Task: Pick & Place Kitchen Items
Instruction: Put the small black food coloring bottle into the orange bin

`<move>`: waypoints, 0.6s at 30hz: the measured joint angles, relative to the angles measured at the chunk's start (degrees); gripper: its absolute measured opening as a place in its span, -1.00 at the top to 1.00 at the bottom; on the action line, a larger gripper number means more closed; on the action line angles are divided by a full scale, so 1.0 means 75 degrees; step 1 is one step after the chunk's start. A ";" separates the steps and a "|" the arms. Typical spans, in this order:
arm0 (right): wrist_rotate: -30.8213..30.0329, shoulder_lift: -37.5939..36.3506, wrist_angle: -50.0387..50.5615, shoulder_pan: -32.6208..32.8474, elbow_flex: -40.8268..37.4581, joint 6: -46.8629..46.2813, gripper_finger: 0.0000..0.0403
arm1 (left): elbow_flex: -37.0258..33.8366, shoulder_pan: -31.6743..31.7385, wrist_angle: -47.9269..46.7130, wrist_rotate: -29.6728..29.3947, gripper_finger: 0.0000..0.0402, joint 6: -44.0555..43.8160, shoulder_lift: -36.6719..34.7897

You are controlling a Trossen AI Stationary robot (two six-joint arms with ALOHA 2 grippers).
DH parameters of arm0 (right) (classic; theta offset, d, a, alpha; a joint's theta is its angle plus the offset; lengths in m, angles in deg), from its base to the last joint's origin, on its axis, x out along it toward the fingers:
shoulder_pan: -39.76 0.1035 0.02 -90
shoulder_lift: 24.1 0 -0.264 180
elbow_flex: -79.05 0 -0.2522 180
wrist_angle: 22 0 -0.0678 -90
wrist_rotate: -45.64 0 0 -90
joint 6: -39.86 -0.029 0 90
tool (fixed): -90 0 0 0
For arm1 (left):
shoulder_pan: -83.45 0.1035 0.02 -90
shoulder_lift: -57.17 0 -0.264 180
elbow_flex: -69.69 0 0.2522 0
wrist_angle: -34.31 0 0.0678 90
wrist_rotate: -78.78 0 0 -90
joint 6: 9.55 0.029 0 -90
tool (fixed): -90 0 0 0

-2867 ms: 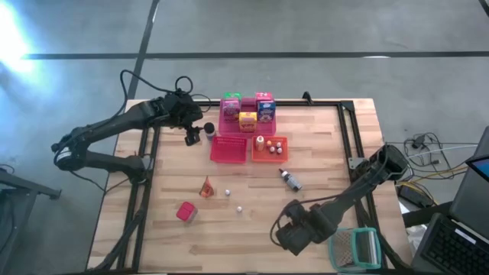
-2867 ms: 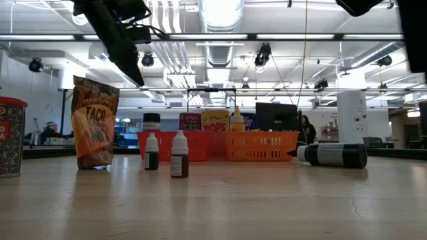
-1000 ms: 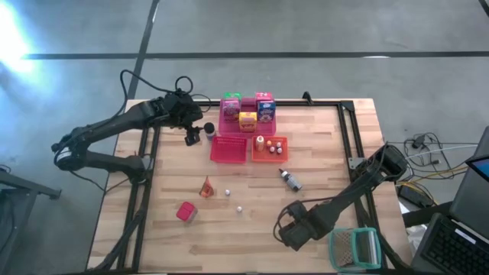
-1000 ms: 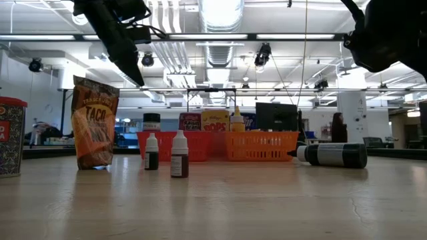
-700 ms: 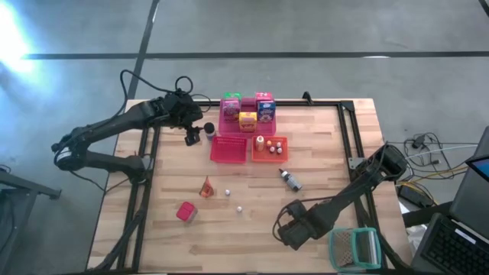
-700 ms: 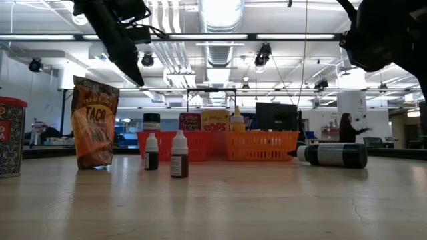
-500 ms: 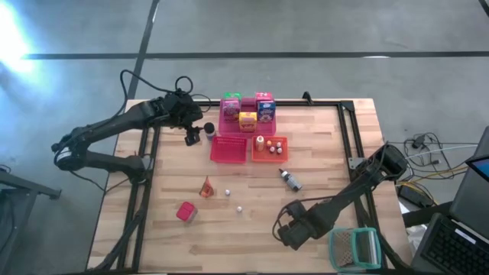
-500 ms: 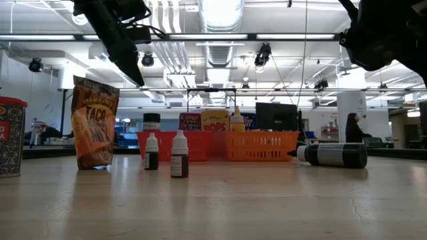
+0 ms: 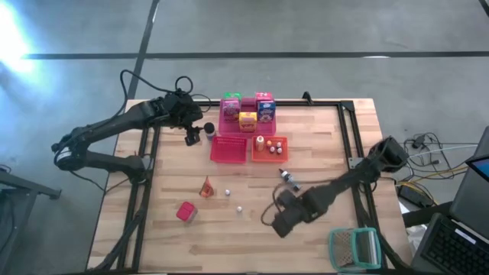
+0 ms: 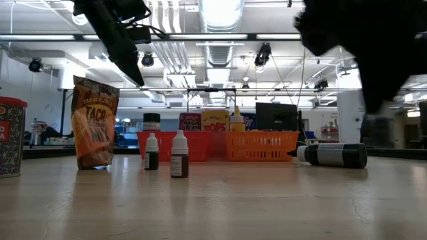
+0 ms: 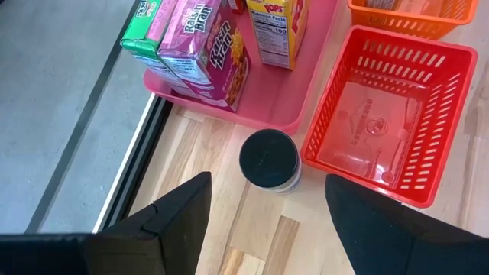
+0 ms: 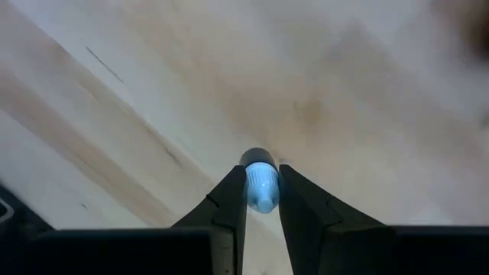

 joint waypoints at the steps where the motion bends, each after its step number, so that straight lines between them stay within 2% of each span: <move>1: -0.0005 -0.0096 0.0008 -0.0168 0.0017 0.0331 0.73 | 0.0000 0.0000 0.0000 0.0000 -0.30 0.0000 0.0000; 12: -0.0035 -0.0623 0.0557 -0.2625 0.0447 0.3682 0.72 | 0.0000 0.0000 -0.0003 0.0000 -0.30 0.0000 0.0000; 18: -0.0057 -0.0625 0.0590 -0.3823 0.0568 0.4634 0.73 | -0.0003 0.0000 0.0000 0.0000 -0.30 0.0000 0.0000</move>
